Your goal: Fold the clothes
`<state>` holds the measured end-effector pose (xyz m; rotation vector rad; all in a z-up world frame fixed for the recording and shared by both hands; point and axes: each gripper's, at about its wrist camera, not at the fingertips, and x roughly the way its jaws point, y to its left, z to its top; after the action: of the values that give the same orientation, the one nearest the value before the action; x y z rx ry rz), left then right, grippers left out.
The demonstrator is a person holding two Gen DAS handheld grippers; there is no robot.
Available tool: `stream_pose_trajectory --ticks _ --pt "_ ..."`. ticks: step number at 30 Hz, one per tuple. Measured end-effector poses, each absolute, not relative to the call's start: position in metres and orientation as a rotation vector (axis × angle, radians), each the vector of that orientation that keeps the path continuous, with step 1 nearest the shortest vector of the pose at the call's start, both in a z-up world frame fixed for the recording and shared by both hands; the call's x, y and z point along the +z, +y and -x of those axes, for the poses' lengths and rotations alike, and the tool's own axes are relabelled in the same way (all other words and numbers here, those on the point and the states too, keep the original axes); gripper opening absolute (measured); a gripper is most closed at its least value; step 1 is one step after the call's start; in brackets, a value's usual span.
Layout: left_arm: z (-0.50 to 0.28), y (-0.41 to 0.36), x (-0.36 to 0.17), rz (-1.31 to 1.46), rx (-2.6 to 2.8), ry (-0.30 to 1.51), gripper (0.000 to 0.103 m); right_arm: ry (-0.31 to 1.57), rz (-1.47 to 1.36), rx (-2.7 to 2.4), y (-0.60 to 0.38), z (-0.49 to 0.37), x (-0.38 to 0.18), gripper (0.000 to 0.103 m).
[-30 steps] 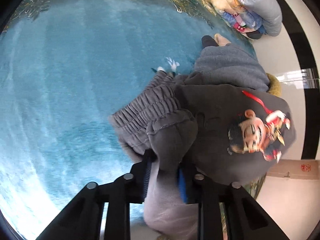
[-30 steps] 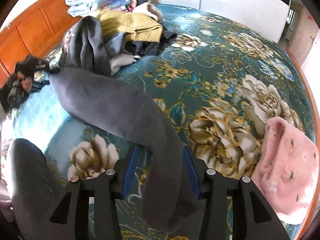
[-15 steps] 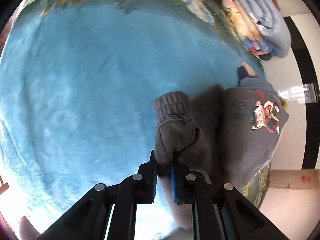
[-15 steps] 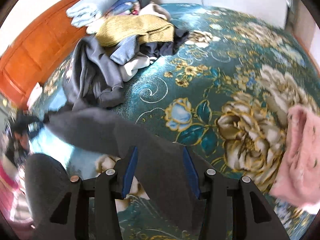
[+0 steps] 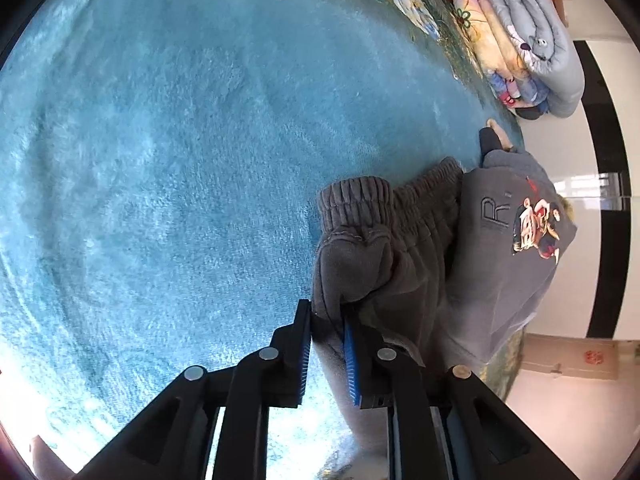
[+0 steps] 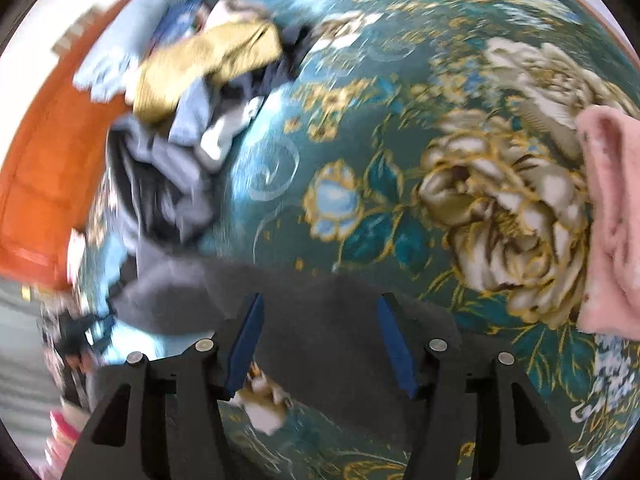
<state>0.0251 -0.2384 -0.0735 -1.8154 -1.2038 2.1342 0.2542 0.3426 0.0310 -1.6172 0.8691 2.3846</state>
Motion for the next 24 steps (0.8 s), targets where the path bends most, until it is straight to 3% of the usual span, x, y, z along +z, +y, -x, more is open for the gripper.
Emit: stream_pose_trajectory --ticks 5,7,11,13,14,15,16,17,20,24 --pt "-0.023 -0.241 -0.075 1.830 2.087 -1.265 0.036 0.567 1.749 2.331 0.348 -0.244 -0.002 0.060" --pt "-0.023 -0.245 -0.073 1.809 2.070 -1.292 0.057 0.515 1.802 2.263 0.359 -0.250 -0.021 0.060" --pt "-0.021 -0.245 -0.070 1.837 2.108 -1.260 0.061 0.522 1.848 2.217 0.374 -0.265 -0.046 0.061" --pt "-0.018 -0.239 -0.071 1.883 2.112 -1.233 0.058 0.586 1.871 2.182 0.376 -0.268 -0.055 0.061" --pt "-0.018 -0.238 -0.071 1.891 2.117 -1.234 0.055 0.592 1.859 2.183 0.375 -0.269 -0.053 0.055" --pt "-0.017 -0.237 -0.071 1.901 2.123 -1.234 0.038 0.598 1.847 2.185 0.374 -0.270 -0.052 0.046" --pt "-0.017 -0.237 -0.070 1.912 2.135 -1.223 0.022 0.605 1.846 2.190 0.373 -0.269 -0.050 0.026" --pt "-0.017 -0.235 -0.069 1.925 2.152 -1.200 0.015 0.579 1.850 2.192 0.370 -0.267 -0.047 0.020" --pt "-0.012 -0.230 -0.057 1.943 2.200 -1.138 0.009 0.498 1.818 2.222 0.367 -0.258 -0.029 0.013" --pt "0.001 -0.242 -0.014 1.687 2.199 -1.266 0.007 0.429 1.551 2.364 0.379 -0.245 0.033 0.013"
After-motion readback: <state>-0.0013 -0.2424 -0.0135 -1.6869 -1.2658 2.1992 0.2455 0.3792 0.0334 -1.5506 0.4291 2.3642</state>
